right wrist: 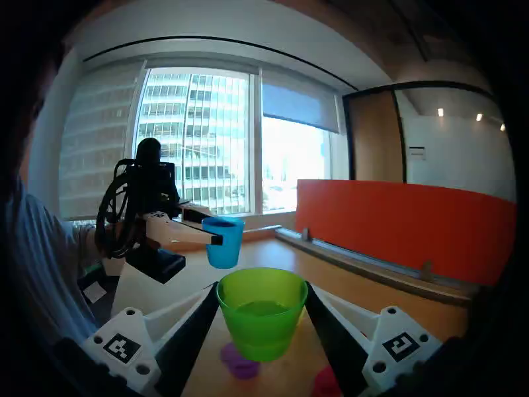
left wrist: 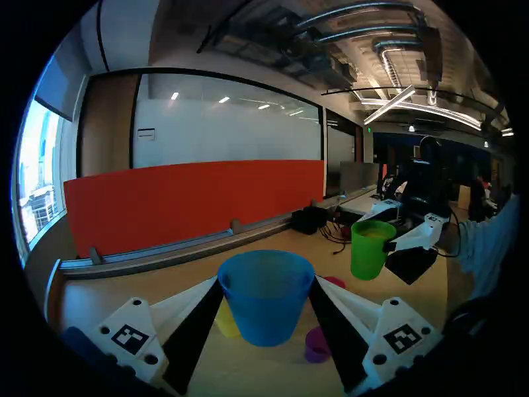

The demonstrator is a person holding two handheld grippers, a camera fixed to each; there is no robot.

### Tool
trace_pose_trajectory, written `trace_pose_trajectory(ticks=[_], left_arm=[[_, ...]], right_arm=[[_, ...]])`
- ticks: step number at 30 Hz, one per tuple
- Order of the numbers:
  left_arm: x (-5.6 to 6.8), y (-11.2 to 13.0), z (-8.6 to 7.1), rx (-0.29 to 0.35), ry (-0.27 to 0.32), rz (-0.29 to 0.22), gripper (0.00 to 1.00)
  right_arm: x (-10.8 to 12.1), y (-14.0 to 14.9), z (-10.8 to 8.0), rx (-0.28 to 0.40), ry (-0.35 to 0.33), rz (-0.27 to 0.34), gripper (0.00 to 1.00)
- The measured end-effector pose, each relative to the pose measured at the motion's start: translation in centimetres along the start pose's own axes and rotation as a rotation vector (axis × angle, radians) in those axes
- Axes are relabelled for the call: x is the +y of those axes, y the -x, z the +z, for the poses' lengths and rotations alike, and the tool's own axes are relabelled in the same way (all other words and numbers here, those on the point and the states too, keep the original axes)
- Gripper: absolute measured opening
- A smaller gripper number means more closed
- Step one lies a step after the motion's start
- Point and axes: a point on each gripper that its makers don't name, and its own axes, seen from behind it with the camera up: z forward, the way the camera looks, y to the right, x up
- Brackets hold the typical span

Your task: Pour water

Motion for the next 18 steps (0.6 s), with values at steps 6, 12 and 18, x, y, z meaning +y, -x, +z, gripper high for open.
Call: trace_pose_trajectory(ticks=[6,12,18], left_arm=[[0.7,2.2,0.2,-0.037,0.015,-0.007,0.88],[1.4,4.3,0.4,-0.081,0.028,0.002,0.88],[2.0,6.6,0.7,-0.132,0.044,0.006,0.88]], right_arm=[[0.3,1.3,-1.0,-0.039,-0.004,0.005,0.92],[0.7,3.2,-2.1,-0.097,-0.004,-0.007,0.93],[1.0,5.1,-3.1,-0.165,-0.008,-0.015,0.93]])
